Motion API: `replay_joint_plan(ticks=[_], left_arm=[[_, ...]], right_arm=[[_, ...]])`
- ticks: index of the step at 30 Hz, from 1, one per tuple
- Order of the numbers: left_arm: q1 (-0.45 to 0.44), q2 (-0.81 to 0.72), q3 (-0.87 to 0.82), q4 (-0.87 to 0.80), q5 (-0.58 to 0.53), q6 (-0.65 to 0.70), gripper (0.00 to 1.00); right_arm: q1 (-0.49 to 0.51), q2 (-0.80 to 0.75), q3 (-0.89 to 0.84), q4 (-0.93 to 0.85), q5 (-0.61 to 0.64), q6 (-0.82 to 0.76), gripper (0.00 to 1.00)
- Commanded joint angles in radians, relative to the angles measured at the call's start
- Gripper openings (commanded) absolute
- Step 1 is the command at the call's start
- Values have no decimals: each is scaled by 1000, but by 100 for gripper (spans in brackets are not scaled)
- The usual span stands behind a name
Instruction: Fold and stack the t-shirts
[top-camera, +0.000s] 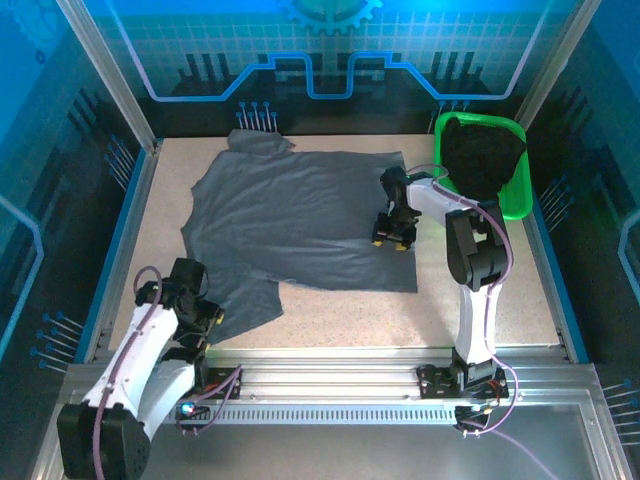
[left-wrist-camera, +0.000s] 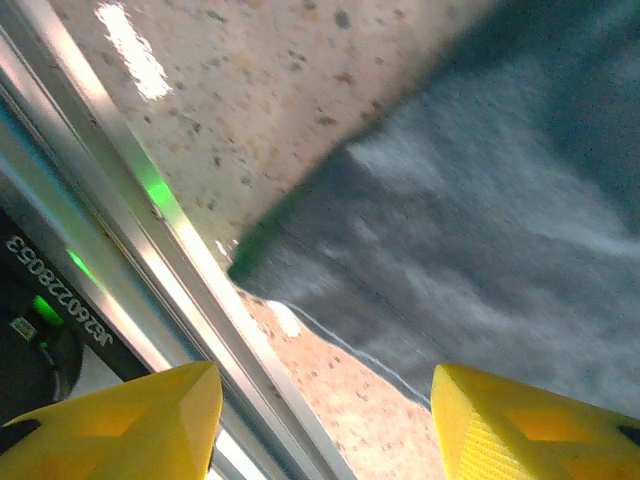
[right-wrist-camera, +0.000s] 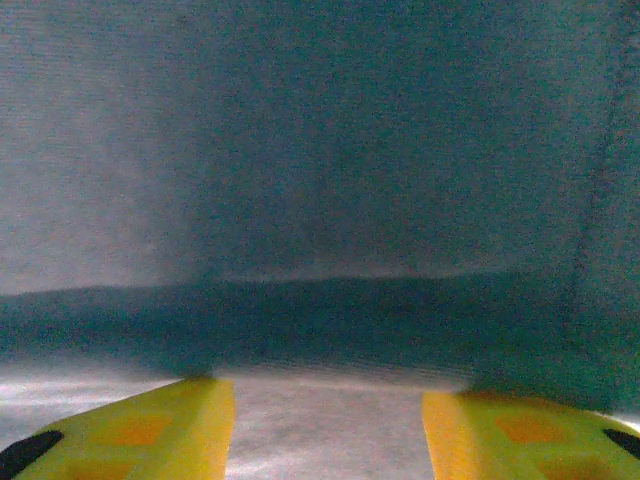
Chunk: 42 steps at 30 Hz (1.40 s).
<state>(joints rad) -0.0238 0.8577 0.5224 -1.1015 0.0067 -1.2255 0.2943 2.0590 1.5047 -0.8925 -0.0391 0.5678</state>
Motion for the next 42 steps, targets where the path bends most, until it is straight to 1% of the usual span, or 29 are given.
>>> replay_joint_plan(ticks=[1,5,7,10,13,14,17,19,21,23,25,27,29,34,39,42], left_arm=[[-10,74,-44,45,-60,-38,59],[-22,161,-90,140,-76,-62,60],[-24,194,-99,219,-96,-66,59],[-27,245,-92,311,-120,-62,53],[-27,291,-78,377,-105,-34,39],[-28,302,-73,384,-101,-27,34],[-30,298,-67,370,-87,-26,17],[-39,253,-55,318,-84,-40,6],[-55,188,-26,233,-100,-50,0],[-72,115,5,131,-118,-68,0],[-84,42,29,36,-129,-103,0],[-97,-20,43,-23,-129,-143,0],[-111,-64,57,-67,-132,-174,0],[-114,-52,80,-66,-135,-151,0],[-114,-28,104,-31,-132,-138,0],[-114,-17,119,-31,-137,-114,0]], right_arm=[[10,-106,-32,7,-61,-19,55],[18,-188,-90,13,-84,-6,55],[23,-236,-128,23,-101,4,56],[33,-311,-190,32,-111,17,55],[39,-397,-266,42,-108,35,55],[40,-423,-290,44,-106,42,55],[39,-513,-365,39,-83,63,54],[32,-579,-420,20,-54,86,53],[17,-643,-477,-5,-12,128,53],[-14,-707,-555,0,-4,176,52],[-65,-753,-650,41,-37,220,52],[-113,-756,-709,89,-86,241,53],[-135,-737,-725,125,-95,241,53],[-133,-619,-707,163,-115,250,53],[-133,-553,-703,205,-90,260,51],[-130,-519,-694,247,-107,276,47]])
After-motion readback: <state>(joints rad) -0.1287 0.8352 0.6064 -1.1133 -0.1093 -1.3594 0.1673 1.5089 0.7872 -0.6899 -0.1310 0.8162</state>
